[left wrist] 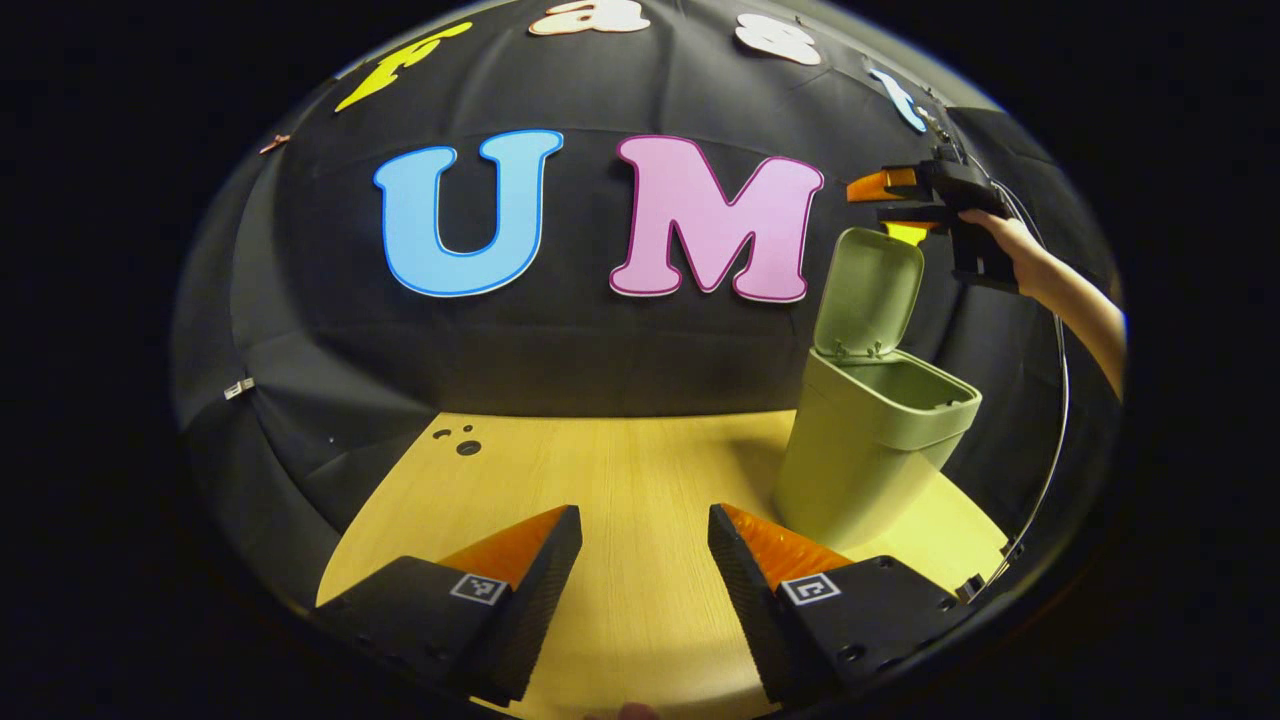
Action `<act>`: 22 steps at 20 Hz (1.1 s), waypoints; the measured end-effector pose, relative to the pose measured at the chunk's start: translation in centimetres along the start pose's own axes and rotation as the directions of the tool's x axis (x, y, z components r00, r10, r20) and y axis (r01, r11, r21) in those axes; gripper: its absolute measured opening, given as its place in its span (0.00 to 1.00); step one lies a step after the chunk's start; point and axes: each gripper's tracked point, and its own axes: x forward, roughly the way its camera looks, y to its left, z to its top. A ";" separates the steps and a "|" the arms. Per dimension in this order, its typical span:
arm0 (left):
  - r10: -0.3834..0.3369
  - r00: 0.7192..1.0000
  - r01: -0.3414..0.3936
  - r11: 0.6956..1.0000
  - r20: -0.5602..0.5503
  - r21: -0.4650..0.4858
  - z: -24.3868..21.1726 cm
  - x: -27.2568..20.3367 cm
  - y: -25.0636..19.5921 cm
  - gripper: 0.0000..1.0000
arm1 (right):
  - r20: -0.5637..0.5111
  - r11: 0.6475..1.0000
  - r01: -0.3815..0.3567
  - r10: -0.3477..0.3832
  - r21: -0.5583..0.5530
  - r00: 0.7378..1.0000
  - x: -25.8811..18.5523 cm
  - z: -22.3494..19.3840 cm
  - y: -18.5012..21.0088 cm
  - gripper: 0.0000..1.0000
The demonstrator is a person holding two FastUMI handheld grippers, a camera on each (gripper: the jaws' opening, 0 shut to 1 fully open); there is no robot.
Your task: Press the lid of the desktop garbage bin to open it, pick up the crumpled paper on the desktop and throw it into the bin, then pick up the pop can on the desktop and drop it into the bin, and finally close the garbage bin lid.
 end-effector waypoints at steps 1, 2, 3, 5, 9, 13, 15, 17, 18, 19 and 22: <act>-0.004 1.000 0.004 1.000 0.007 -0.001 0.3 0.2 -0.1 0.84 | -0.014 1.000 -0.001 0.001 -0.008 1.000 0.3 -0.5 -0.1 0.98; -0.007 1.000 0.007 1.000 0.008 0.003 0.6 0.5 -0.3 0.84 | -0.032 1.000 -0.001 0.001 -0.017 1.000 0.5 -1.0 -0.2 0.98; -0.007 1.000 0.007 1.000 0.004 0.012 0.6 0.9 -0.5 0.84 | -0.047 1.000 -0.002 0.001 -0.026 0.999 0.8 -1.6 -0.3 0.97; -0.004 1.000 0.004 1.000 -0.014 0.024 0.4 1.7 -0.7 0.84 | -0.085 0.999 -0.011 0.007 -0.040 0.996 0.9 -2.8 -0.4 0.97; -0.002 1.000 0.003 1.000 -0.025 0.014 0.3 3.3 -1.0 0.84 | -0.124 0.998 -0.031 0.024 -0.052 0.992 1.2 -3.9 -0.3 0.98; 0.002 0.999 -0.002 1.000 -0.053 0.004 -0.5 4.8 -1.5 0.84 | -0.158 0.997 -0.057 0.049 -0.044 0.986 0.1 -4.4 -0.3 0.97; 0.002 0.998 -0.001 1.000 -0.067 0.009 -0.8 5.7 -1.7 0.84 | -0.178 0.996 -0.077 0.070 -0.035 0.982 -0.5 -4.6 -0.1 0.96; 0.003 0.997 -0.002 1.000 -0.082 0.007 -1.2 6.5 -1.9 0.84 | -0.196 0.995 -0.094 0.087 -0.027 0.977 -1.0 -5.0 -0.1 0.97; 0.004 0.996 -0.004 1.000 -0.092 0.004 -1.4 6.8 -1.9 0.84 | -0.205 0.995 -0.100 0.093 -0.025 0.974 -1.2 -5.1 -0.1 0.96; 0.005 0.995 -0.005 1.000 -0.100 0.001 -1.7 7.1 -2.0 0.84 | -0.216 0.994 -0.106 0.098 -0.026 0.972 -1.5 -5.4 0.0 0.96; 0.007 0.993 -0.007 1.000 -0.122 -0.001 -2.0 7.8 -2.3 0.84 | -0.249 0.993 -0.114 0.107 -0.015 0.963 -2.6 -6.0 0.2 0.97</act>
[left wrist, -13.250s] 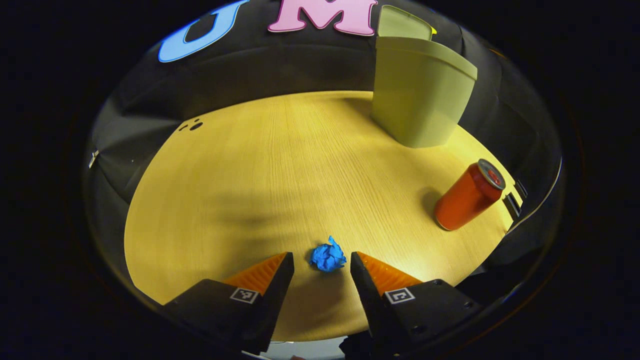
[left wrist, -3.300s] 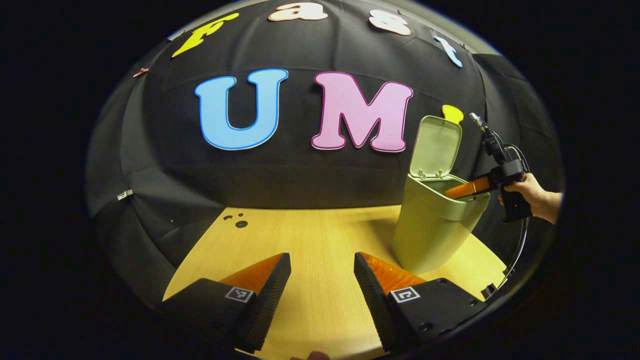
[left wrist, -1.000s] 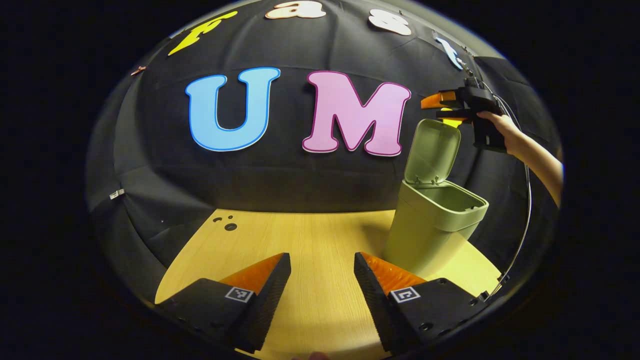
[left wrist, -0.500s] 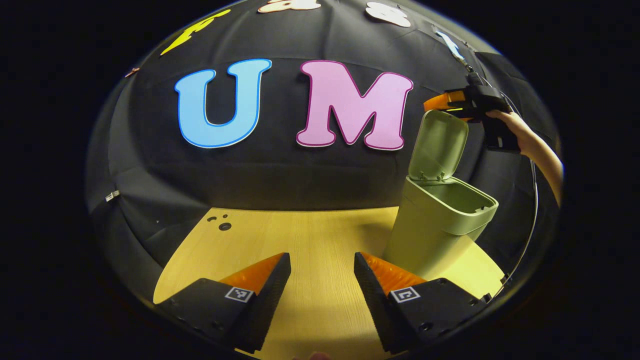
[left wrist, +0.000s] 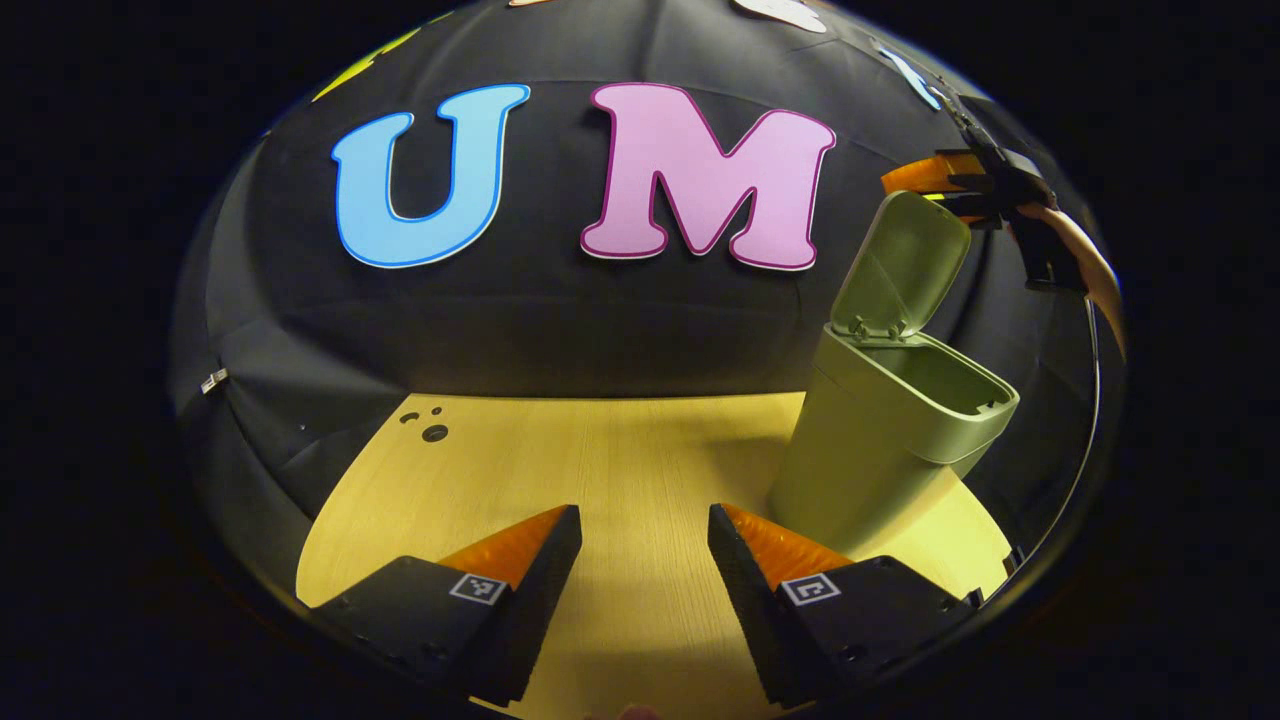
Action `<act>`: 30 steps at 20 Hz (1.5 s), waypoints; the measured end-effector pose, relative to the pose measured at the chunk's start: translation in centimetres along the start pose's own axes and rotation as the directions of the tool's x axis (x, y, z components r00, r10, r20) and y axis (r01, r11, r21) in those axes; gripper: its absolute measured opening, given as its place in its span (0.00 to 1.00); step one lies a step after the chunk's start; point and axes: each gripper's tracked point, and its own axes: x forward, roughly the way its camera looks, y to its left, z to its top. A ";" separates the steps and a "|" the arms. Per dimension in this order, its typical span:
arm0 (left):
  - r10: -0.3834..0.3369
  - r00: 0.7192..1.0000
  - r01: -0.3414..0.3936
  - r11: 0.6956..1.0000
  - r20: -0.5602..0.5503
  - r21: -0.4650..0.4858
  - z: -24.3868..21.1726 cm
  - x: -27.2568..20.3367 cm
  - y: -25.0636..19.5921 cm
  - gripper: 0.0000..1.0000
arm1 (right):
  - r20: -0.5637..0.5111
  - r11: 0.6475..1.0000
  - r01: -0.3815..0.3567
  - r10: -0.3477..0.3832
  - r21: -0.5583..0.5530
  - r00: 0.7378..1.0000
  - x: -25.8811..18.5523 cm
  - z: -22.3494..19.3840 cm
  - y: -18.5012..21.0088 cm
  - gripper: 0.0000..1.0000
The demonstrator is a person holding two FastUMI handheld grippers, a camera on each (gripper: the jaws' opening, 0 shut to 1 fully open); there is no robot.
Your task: Press the lid of the desktop garbage bin to open it, pick up the crumpled paper on the desktop and throw it into the bin, then pick up the pop can on the desktop and drop it into the bin, and finally close the garbage bin lid.
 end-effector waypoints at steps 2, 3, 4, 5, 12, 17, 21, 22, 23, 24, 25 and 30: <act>0.002 1.000 -0.002 1.000 -0.010 0.003 -0.2 0.3 -0.1 0.84 | -0.021 1.000 -0.005 0.005 0.002 1.000 -0.6 -0.7 0.2 0.96; 0.001 1.000 -0.001 1.000 -0.013 0.006 -0.1 0.3 -0.2 0.84 | -0.033 1.000 -0.006 0.006 0.004 0.999 -0.8 -1.3 0.4 0.94; -0.003 1.000 0.003 1.000 -0.013 0.011 -0.1 0.4 -0.3 0.84 | -0.042 1.000 -0.013 0.013 0.008 0.999 -1.2 -1.7 0.6 0.97; -0.004 1.000 0.004 1.000 -0.011 0.014 0.0 0.3 -0.3 0.84 | -0.063 1.000 -0.005 0.005 0.009 0.998 -1.6 -2.5 0.6 0.96; -0.015 1.000 0.015 1.000 -0.002 0.012 -0.5 0.2 -0.2 0.84 | -0.126 1.000 0.005 -0.002 0.023 0.992 -3.7 -5.9 1.8 0.98; -0.022 1.000 0.022 0.999 0.004 0.028 -1.3 -1.3 0.4 0.84 | -0.157 0.999 0.025 -0.019 0.035 0.987 -5.0 -8.0 2.3 0.98; -0.034 0.999 0.033 0.999 0.032 0.038 -1.2 -2.9 0.3 0.84 | -0.196 0.997 0.043 -0.030 0.065 0.980 -6.0 -10.4 2.5 0.98; -0.037 0.999 0.035 0.999 0.036 0.042 -1.2 -3.3 0.2 0.84 | -0.202 0.997 0.049 -0.034 0.066 0.979 -6.1 -10.8 2.6 0.98; -0.041 0.998 0.039 0.998 0.042 0.044 -1.2 -3.7 0.2 0.84 | -0.207 0.996 0.055 -0.040 0.066 0.978 -6.4 -11.2 2.6 0.98; -0.045 0.998 0.043 0.998 0.046 0.044 -1.3 -4.0 0.1 0.84 | -0.216 0.996 0.059 -0.043 0.069 0.975 -6.4 -11.7 2.6 0.98; -0.048 0.998 0.046 0.998 0.049 0.045 -1.4 -4.3 0.1 0.84 | -0.225 0.995 0.063 -0.045 0.072 0.973 -6.5 -12.2 2.6 0.98; -0.066 0.997 0.063 0.997 0.048 0.048 -1.8 -5.5 -0.3 0.84 | -0.293 0.992 0.091 -0.061 0.090 0.954 -6.6 -14.4 2.4 0.98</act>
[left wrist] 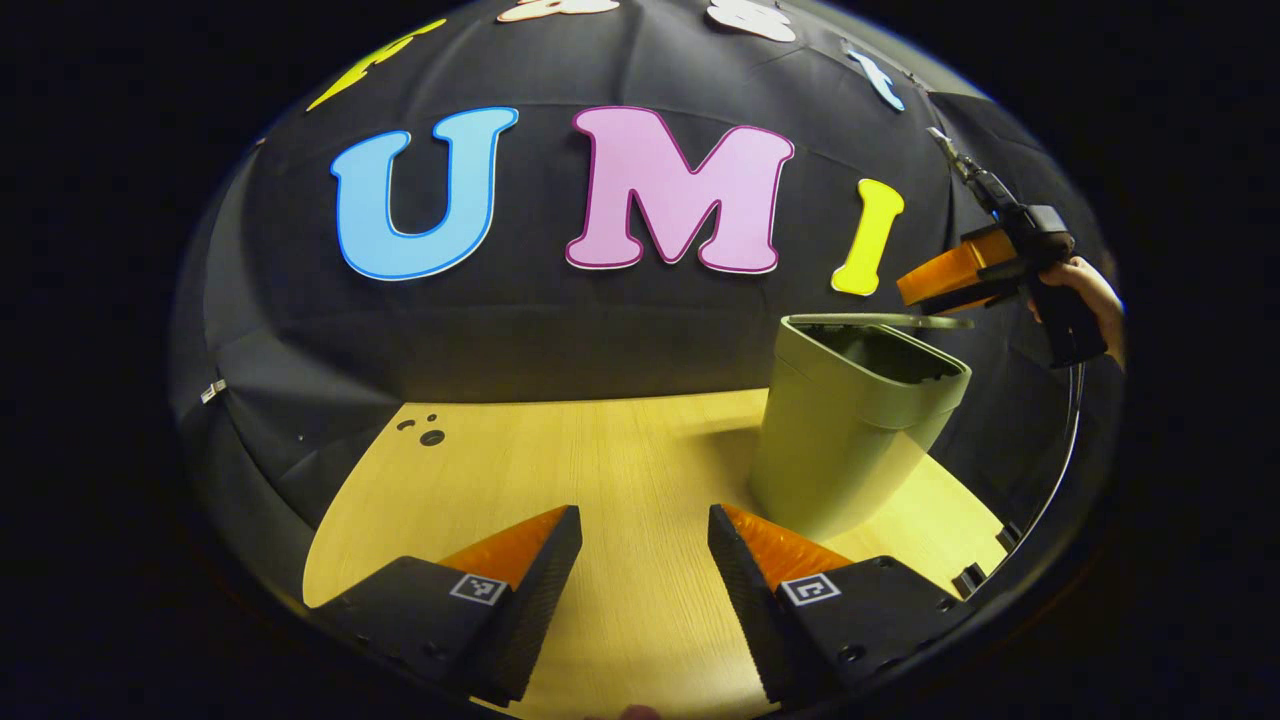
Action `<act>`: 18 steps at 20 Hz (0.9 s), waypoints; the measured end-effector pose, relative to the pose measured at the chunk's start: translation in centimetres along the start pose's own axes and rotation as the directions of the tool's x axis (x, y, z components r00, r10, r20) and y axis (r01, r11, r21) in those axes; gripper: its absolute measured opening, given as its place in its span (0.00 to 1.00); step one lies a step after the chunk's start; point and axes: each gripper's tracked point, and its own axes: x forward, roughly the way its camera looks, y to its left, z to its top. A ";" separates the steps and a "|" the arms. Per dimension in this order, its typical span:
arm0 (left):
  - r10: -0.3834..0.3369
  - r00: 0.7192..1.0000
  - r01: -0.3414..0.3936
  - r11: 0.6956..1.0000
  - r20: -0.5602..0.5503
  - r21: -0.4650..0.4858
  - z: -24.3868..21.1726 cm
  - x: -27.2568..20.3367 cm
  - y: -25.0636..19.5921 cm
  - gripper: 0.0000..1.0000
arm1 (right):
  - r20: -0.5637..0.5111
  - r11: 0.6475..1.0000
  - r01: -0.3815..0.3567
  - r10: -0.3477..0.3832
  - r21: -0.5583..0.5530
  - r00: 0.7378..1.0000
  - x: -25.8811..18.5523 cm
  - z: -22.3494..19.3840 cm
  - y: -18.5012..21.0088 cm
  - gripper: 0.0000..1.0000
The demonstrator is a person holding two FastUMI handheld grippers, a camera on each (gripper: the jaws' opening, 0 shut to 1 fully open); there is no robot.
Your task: Press the lid of the desktop garbage bin to open it, pick up the crumpled paper on the desktop and throw it into the bin, then pick up the pop can on the desktop and drop it into the bin, and finally close the garbage bin lid.
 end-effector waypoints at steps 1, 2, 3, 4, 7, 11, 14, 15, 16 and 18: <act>-0.004 1.000 0.004 1.000 0.002 0.000 -0.1 -0.2 -0.1 0.84 | -0.019 1.000 0.009 -0.009 -0.001 1.000 0.2 -0.4 -0.2 0.98; -0.008 1.000 0.008 1.000 0.005 0.000 0.0 -0.4 -0.2 0.84 | -0.041 1.000 0.016 -0.016 -0.004 0.999 0.4 -0.8 -0.3 0.98; -0.012 1.000 0.012 1.000 0.008 0.003 -0.1 -0.6 -0.3 0.84 | -0.062 1.000 0.027 -0.027 -0.008 0.998 0.6 -1.1 -0.5 0.98; -0.014 1.000 0.014 1.000 0.012 0.005 0.0 -0.8 -0.3 0.84 | -0.081 0.999 0.042 -0.043 -0.013 0.996 0.6 -1.5 -0.8 0.98; -0.022 0.999 0.022 1.000 0.024 0.012 0.1 -1.3 -0.4 0.84 | -0.153 0.997 0.074 -0.078 -0.034 0.985 0.7 -3.0 -1.6 0.99; -0.029 0.999 0.029 1.000 0.038 0.009 0.3 -1.7 -0.3 0.84 | -0.227 0.995 0.078 -0.090 -0.058 0.970 0.9 -4.0 -2.0 0.99; -0.028 0.999 0.029 1.000 0.044 0.000 0.3 -1.9 -0.2 0.84 | -0.280 0.993 0.081 -0.101 -0.080 0.955 0.9 -4.3 -2.3 0.98; -0.029 0.999 0.030 1.000 0.045 -0.003 0.2 -1.9 -0.2 0.84 | -0.317 0.993 0.077 -0.101 -0.087 0.943 0.8 -4.7 -2.4 0.98; -0.029 0.999 0.029 1.000 0.045 -0.005 0.1 -2.0 -0.2 0.84 | -0.349 0.992 0.075 -0.105 -0.099 0.931 0.6 -5.1 -2.6 0.99; -0.030 0.999 0.030 1.000 0.044 -0.008 -0.1 -2.1 -0.2 0.84 | -0.404 0.989 0.073 -0.118 -0.125 0.907 0.6 -5.3 -3.1 0.99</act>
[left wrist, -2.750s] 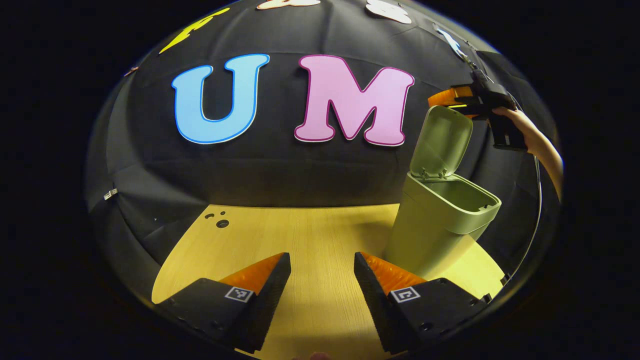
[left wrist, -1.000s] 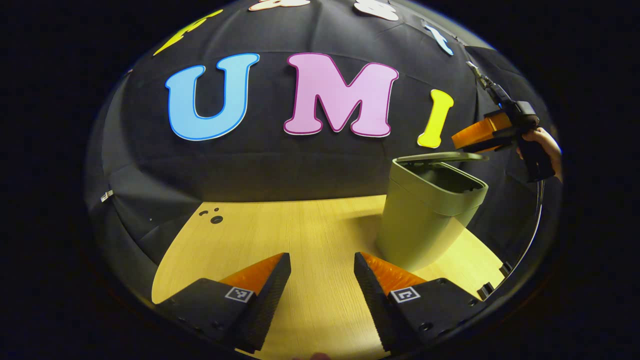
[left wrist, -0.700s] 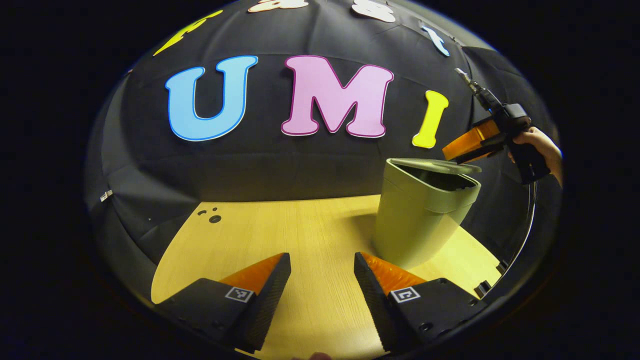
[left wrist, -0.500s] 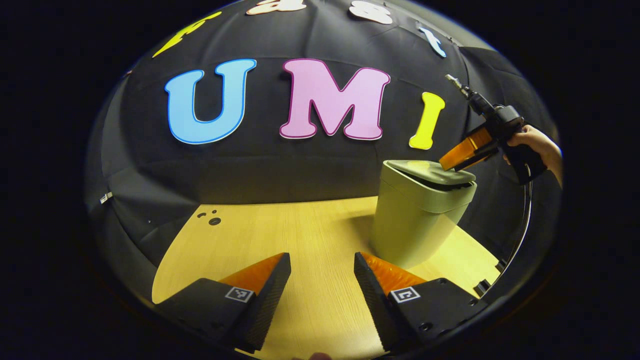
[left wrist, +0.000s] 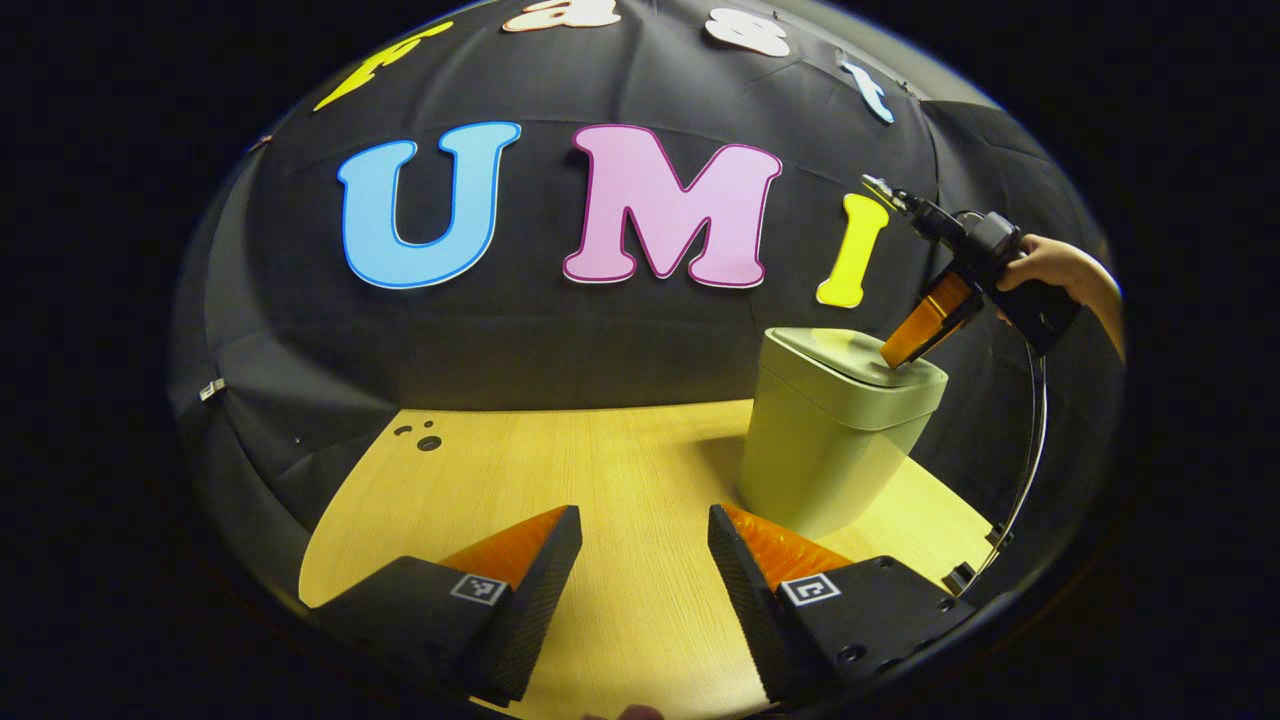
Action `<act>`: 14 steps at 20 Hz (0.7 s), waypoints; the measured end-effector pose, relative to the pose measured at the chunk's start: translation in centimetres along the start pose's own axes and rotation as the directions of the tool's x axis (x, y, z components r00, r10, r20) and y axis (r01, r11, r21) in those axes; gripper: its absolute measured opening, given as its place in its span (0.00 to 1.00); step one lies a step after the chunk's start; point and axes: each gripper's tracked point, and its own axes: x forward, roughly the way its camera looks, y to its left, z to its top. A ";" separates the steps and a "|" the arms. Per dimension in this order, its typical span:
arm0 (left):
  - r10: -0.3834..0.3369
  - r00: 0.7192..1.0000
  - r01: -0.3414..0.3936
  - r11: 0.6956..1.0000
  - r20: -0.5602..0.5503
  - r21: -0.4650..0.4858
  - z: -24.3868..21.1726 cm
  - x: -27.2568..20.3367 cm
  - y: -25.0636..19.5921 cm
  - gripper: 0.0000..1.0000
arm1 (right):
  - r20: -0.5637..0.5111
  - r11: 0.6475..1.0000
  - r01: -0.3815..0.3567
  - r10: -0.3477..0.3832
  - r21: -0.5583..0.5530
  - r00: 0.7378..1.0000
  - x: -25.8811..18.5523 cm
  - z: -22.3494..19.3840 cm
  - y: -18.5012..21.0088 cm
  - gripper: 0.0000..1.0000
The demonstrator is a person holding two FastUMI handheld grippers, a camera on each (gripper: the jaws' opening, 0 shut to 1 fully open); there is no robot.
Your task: Press the lid of the desktop garbage bin to open it, pick up the crumpled paper on the desktop and throw it into the bin, then pick up the pop can on the desktop and drop it into the bin, and finally close the garbage bin lid.
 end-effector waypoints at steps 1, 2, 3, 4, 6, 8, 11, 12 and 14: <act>0.000 1.000 0.000 1.000 0.000 0.000 0.0 0.0 -0.1 0.84 | -0.019 1.000 -0.001 0.001 -0.003 1.000 -0.2 0.0 -0.1 0.99; -0.001 1.000 0.001 1.000 -0.001 0.000 -0.1 -0.2 -0.1 0.84 | -0.046 1.000 -0.001 0.001 -0.005 0.999 -0.1 -0.1 -0.2 0.99; 0.001 1.000 -0.001 1.000 0.000 0.002 -0.2 -0.3 0.0 0.84 | -0.064 1.000 0.003 -0.003 -0.010 0.998 0.1 0.0 -0.2 0.99; 0.001 1.000 -0.001 1.000 0.001 0.003 -0.2 -0.4 0.1 0.84 | -0.091 1.000 0.006 -0.007 -0.014 0.996 0.2 -0.1 -0.2 0.99; 0.002 1.000 -0.002 1.000 0.001 0.002 -0.3 -0.6 0.0 0.84 | -0.146 0.999 0.016 -0.021 -0.038 0.989 0.4 -0.6 -0.2 0.99; 0.005 1.000 -0.005 1.000 0.004 0.000 -0.2 -0.8 -0.1 0.84 | -0.177 0.998 0.030 -0.041 -0.061 0.983 0.5 -0.6 -0.1 0.99; 0.010 1.000 -0.010 1.000 0.015 -0.006 -0.2 -1.3 0.0 0.84 | -0.130 0.998 0.012 -0.020 -0.062 0.991 0.4 0.3 -0.1 0.99; 0.009 1.000 -0.009 1.000 0.020 -0.008 -0.1 -1.5 0.0 0.84 | -0.098 0.998 0.014 -0.021 -0.064 0.995 0.4 0.4 -0.2 0.99; 0.010 1.000 -0.010 1.000 0.027 -0.005 0.2 -1.6 0.0 0.84 | -0.037 0.998 0.023 -0.025 -0.061 0.999 0.0 0.3 -0.2 0.99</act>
